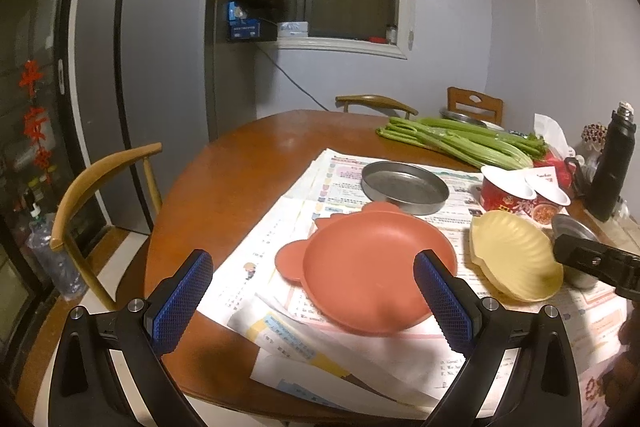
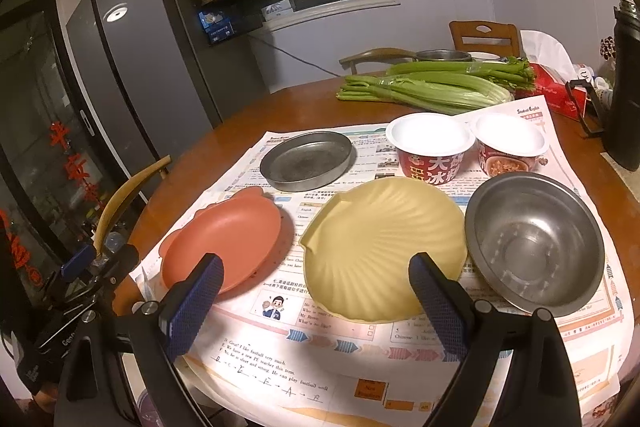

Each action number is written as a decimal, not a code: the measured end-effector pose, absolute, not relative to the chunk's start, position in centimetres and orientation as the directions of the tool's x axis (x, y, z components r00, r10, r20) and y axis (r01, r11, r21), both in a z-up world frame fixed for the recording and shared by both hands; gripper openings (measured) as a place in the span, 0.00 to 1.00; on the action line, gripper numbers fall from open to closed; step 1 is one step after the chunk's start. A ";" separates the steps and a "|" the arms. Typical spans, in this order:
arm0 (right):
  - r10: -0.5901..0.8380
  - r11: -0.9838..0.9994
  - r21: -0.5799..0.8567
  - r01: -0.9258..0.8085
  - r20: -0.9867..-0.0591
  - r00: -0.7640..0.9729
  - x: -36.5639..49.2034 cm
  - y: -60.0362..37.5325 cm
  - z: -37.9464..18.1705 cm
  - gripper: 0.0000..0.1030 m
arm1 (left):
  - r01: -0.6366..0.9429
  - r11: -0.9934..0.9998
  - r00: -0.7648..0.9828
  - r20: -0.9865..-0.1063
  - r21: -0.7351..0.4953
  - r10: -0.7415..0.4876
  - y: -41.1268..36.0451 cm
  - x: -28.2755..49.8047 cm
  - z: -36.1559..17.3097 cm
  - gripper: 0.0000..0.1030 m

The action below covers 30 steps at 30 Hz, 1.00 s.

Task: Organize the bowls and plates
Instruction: 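Move the left gripper to the orange bear-shaped plate and close on its rim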

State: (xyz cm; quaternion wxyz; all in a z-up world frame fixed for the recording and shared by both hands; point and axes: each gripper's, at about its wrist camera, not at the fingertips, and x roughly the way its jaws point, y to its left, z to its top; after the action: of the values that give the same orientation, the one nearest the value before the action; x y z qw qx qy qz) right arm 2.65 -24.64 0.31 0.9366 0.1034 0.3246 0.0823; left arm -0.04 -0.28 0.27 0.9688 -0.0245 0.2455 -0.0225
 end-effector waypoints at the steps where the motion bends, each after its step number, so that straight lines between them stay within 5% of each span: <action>1: 0.222 0.965 0.247 -0.088 -0.594 0.773 2.8 -24.6 0.2 0.92 | 0.036 0.997 0.878 -0.475 -0.061 -0.061 -0.3 -0.1 0.3 0.98; 30: 0.269 0.963 0.186 -0.195 -0.660 0.701 9.0 -20.1 0.1 0.89 | -0.016 0.995 0.824 -0.565 -0.100 -0.044 1.1 5.8 -1.1 0.98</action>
State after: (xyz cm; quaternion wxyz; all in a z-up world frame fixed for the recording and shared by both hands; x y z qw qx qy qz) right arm 9.00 -20.06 0.07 0.9208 0.0510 0.3656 0.1261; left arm 5.78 1.05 -1.05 0.9537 -0.0503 0.2963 -0.0072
